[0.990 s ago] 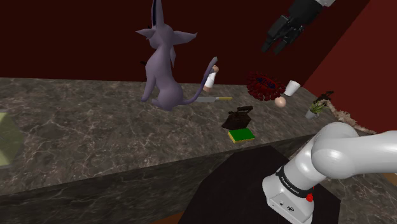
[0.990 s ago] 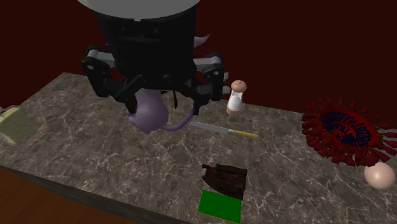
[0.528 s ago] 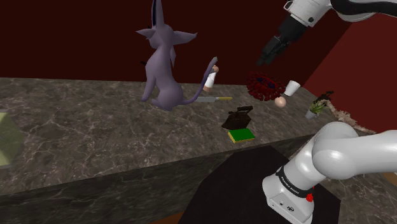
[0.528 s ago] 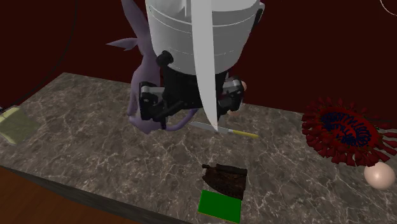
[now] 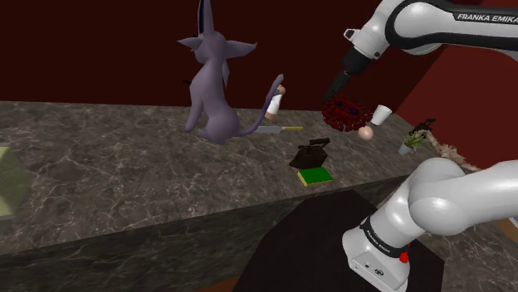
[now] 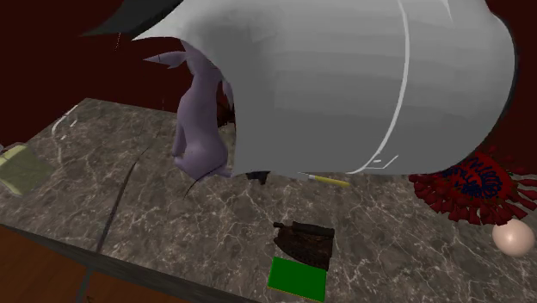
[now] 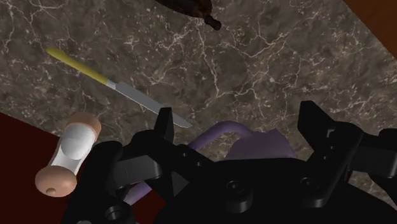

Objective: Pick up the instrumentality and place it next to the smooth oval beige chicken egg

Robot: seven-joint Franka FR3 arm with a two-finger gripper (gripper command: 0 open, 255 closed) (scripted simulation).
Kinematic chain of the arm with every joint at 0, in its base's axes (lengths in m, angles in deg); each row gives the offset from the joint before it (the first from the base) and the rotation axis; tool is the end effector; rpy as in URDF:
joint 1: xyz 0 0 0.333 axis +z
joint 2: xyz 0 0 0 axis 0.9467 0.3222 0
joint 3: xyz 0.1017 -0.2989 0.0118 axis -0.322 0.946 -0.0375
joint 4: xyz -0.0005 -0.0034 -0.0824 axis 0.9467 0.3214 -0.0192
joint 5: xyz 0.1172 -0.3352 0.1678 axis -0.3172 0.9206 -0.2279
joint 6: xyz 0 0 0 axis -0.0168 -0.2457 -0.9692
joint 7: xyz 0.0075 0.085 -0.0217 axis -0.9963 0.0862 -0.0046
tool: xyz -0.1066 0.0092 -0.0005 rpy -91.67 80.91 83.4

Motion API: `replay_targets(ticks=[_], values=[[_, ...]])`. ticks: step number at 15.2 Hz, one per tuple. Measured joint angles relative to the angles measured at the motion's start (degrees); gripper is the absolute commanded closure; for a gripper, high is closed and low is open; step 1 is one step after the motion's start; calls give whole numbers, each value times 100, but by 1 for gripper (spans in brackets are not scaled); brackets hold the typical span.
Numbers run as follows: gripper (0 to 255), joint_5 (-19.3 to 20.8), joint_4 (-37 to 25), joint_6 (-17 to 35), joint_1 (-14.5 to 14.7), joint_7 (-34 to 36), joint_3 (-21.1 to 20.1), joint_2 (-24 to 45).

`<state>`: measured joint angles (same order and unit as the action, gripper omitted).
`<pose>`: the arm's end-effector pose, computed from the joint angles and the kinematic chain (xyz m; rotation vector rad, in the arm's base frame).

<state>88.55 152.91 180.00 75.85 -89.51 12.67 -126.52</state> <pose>0.3624 -0.0718 0.5262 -3.0388 -0.4516 -0.2829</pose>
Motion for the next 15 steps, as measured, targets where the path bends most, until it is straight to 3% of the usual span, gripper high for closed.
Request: replay_targets(ticks=[8, 12, 15], values=[[0, 28, -93, 1217, 450, -2145, 1092, 1471], [0, -296, -304, 1766, 758, -3327, 1580, 2372], [0, -783, -645, 2068, 976, -4341, 1882, 3191]])
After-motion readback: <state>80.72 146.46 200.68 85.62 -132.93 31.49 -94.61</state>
